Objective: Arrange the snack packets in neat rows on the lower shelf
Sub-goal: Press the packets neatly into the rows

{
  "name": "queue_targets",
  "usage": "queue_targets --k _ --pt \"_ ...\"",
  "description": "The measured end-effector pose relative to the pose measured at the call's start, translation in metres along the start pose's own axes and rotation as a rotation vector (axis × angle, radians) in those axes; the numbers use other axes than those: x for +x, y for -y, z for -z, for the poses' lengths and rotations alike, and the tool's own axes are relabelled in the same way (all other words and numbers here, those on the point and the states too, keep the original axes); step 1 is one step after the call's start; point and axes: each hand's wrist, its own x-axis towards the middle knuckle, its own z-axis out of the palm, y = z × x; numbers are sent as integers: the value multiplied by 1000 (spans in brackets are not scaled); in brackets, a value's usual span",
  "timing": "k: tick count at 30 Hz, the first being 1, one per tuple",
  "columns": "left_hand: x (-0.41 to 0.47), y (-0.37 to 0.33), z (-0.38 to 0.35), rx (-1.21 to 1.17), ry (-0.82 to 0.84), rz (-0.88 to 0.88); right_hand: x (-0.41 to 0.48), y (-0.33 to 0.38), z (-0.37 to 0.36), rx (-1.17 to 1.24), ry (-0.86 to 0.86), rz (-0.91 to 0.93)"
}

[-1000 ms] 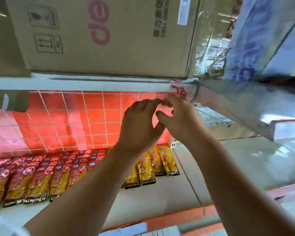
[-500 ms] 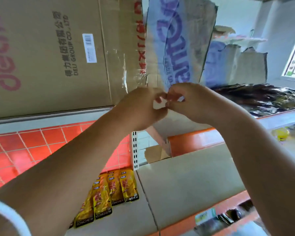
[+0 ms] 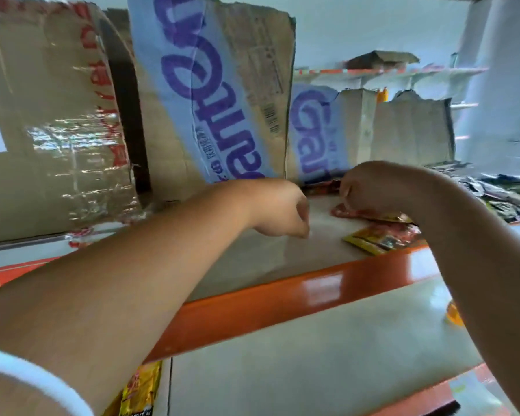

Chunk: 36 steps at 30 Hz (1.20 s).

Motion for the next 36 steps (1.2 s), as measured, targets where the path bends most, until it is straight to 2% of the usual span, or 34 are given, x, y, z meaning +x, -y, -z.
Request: queue_targets --k 3,7,9,11,13,16,18,20,23,24,27,32,34,36 --pt "32 -33 3 64 76 0 12 -12 2 -110 226 -53" --pt "62 -59 -4 41 120 -56 27 -11 6 -61 259 -69" --pt "63 -64 -12 -23 83 -103 33 -8 8 -66 261 -54" --pt "61 -64 -17 -79 49 -73 36 -6 12 -102 292 -26" --pt "60 -58 -16 -135 86 -28 41 -3 13 -102 338 -27" --pt "56 -40 -4 -91 190 46 56 3 19 56 458 -55" --pt "53 -24 3 -10 253 101 65 9 28 200 494 -5" --pt "49 -12 6 28 252 126 76 18 33 159 406 95" --pt "50 -12 0 -41 164 128 87 20 27 4 182 230" --pt "51 -17 -3 -89 135 121 90 16 24 14 107 262" --pt "53 -36 -11 -199 83 53 89 -4 20 262 -40 223" --pt "57 -39 -8 -224 37 -44 95 -11 3 316 38 211" --pt "53 -26 4 -116 26 3 97 -10 1 328 36 221" --pt "45 -10 16 61 44 135 99 -11 -1 325 33 199"
